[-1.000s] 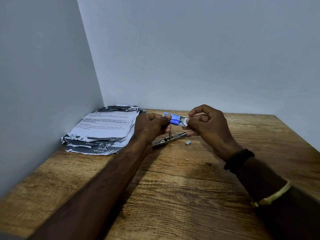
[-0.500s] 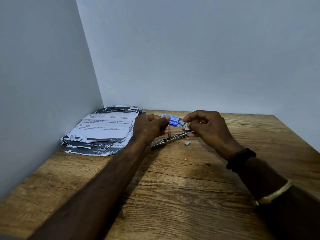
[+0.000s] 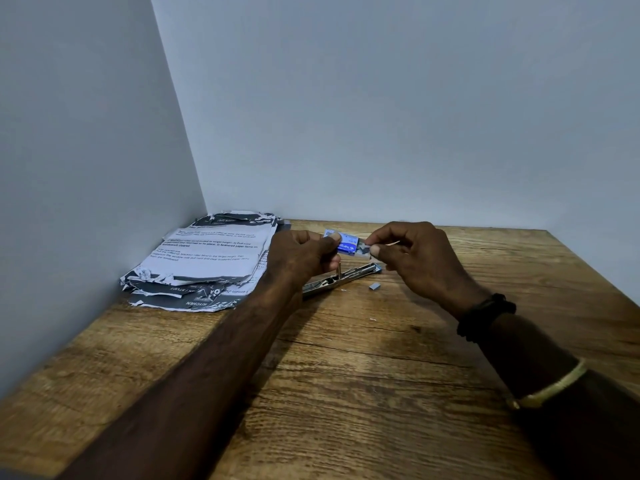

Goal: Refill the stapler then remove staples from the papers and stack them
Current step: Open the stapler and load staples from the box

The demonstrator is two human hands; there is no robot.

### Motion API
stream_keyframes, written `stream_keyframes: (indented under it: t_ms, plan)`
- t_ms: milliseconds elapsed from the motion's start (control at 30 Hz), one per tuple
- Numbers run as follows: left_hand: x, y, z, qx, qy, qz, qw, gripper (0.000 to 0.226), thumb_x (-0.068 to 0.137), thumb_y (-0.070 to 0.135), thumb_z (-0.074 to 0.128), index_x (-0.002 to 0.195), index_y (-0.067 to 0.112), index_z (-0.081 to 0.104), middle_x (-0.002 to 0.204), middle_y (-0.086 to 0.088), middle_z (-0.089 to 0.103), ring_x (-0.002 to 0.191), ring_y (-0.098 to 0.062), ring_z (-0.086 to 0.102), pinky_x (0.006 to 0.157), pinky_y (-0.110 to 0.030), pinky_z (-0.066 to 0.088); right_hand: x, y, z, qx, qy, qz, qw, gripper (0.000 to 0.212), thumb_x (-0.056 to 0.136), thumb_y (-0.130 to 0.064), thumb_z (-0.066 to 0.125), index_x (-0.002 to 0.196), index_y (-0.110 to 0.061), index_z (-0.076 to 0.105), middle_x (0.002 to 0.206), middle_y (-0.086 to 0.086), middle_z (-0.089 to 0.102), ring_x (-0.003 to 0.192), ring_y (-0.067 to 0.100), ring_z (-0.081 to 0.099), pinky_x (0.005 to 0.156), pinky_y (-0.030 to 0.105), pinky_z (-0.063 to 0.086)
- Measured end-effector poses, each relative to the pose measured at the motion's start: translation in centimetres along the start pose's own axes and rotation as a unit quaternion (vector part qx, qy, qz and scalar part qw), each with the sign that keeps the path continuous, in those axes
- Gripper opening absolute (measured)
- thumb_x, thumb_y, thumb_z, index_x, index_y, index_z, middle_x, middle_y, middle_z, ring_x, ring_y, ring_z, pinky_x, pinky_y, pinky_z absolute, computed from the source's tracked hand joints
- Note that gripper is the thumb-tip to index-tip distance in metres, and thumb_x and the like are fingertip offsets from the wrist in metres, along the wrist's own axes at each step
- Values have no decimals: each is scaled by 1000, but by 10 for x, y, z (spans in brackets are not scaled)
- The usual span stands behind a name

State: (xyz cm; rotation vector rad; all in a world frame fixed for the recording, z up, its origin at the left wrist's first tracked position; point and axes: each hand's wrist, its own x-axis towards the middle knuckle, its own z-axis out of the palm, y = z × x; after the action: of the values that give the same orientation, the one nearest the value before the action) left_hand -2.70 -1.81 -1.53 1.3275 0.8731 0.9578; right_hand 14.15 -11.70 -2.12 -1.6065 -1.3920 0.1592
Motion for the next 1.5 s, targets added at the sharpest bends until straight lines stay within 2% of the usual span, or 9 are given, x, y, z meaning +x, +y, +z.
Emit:
stream_keyframes:
  t_ms: [267,433,533,633,800,900,1100,1333,1500]
  plan:
    - [1,-1,-1,-4,-13,-8,1000,20,85,11,78,87,-5,67,65,-14,69,52,-18,65,66,-32,62,2,0,1,43,13,7,999,7,95,-15,72,97,-14,79,89,-7,75,82,11,67,86,52,60]
    - [2,-1,-3,-1,-8,-9,1000,22,85,12,78,91,-6,67,67,-14,69,49,-15,66,60,-26,61,2,0,-3,109,34,39,993,12,97,-19,70,90,-28,76,97,14,78,89,35,68,86,61,57]
    - [1,-1,-3,-4,-6,-12,1000,24,85,12,78,94,-8,68,70,-17,69,50,-16,66,60,-27,62,3,0,-5,116,35,56,991,14,97,-19,70,88,-28,75,96,12,78,86,20,65,86,57,58]
    - [2,0,-4,-22,6,-13,1000,32,85,10,78,103,-15,67,71,-19,67,55,-21,65,61,-27,62,4,5,-8,87,39,81,992,12,95,-20,72,86,-26,75,94,-4,78,87,11,68,81,40,57]
    - [2,2,-5,-31,8,-10,999,32,86,8,76,104,-17,66,72,-21,64,57,-23,63,58,-24,61,1,14,-17,-135,-73,154,976,19,89,-21,77,71,-26,74,80,-12,71,86,12,65,63,18,39]
    - [1,2,-4,-25,4,-13,1000,26,86,8,76,101,-12,68,72,-20,65,55,-21,63,57,-23,61,1,11,-15,-221,-119,173,952,13,86,-20,75,74,-24,78,86,-4,77,91,17,67,69,24,43]
    - [2,0,-4,-16,-2,-9,1000,27,86,10,77,98,-13,68,70,-18,67,56,-21,64,61,-27,62,-5,1,-7,-264,-84,136,951,11,85,-21,71,81,-23,81,88,-2,79,90,23,70,77,33,55]
    - [1,1,-5,-11,1,-9,1000,28,85,11,78,96,-13,68,73,-19,69,60,-23,66,66,-30,63,-7,0,0,-245,-139,51,958,13,87,-26,77,98,-31,81,83,-16,60,93,13,59,84,34,51]
    - [0,1,-5,-5,2,-6,1000,35,85,11,78,102,-18,66,72,-19,68,58,-23,65,63,-28,62,-8,3,3,-261,-140,36,954,4,88,-32,78,91,-31,79,80,-19,58,97,17,61,84,36,48]
